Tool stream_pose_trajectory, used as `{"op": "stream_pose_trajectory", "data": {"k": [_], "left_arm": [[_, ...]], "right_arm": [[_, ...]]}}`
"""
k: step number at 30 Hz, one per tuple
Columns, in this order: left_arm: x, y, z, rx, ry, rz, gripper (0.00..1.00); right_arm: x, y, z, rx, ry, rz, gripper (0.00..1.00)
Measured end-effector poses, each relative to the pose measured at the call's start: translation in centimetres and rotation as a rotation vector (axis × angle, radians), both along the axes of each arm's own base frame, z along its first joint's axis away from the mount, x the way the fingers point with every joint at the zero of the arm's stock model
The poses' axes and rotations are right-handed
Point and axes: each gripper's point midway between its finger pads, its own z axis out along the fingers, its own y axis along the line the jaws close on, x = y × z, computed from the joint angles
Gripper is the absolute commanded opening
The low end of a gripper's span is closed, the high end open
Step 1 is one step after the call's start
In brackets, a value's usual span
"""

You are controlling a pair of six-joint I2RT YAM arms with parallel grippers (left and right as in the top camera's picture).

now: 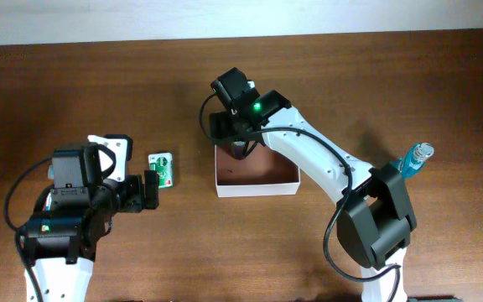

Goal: Pack container
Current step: 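Lift the soap bottle with the right gripper and place it in the box, then move the right gripper to the teal Listerine bottle and grasp it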

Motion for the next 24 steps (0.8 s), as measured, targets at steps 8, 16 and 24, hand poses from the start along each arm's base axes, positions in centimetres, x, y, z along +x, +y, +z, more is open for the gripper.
{"op": "stream_pose_trajectory", "data": {"k": [8, 16, 24], "left_arm": [[0.0, 0.0, 0.0, 0.0, 0.0, 0.0, 0.99], [0.0, 0.0, 0.0, 0.0, 0.001, 0.0, 0.99], [0.0, 0.0, 0.0, 0.0, 0.0, 0.0, 0.99]], "right_arm": [[-1.3, -1.2, 0.3, -0.049, 0.036, 0.012, 0.98], [-3.7, -6.8, 14.1, -0.058, -0.192, -0.048, 0.98], [-7.1, -26.6, 19.4, -0.164, -0.15, -0.526, 0.98]]}}
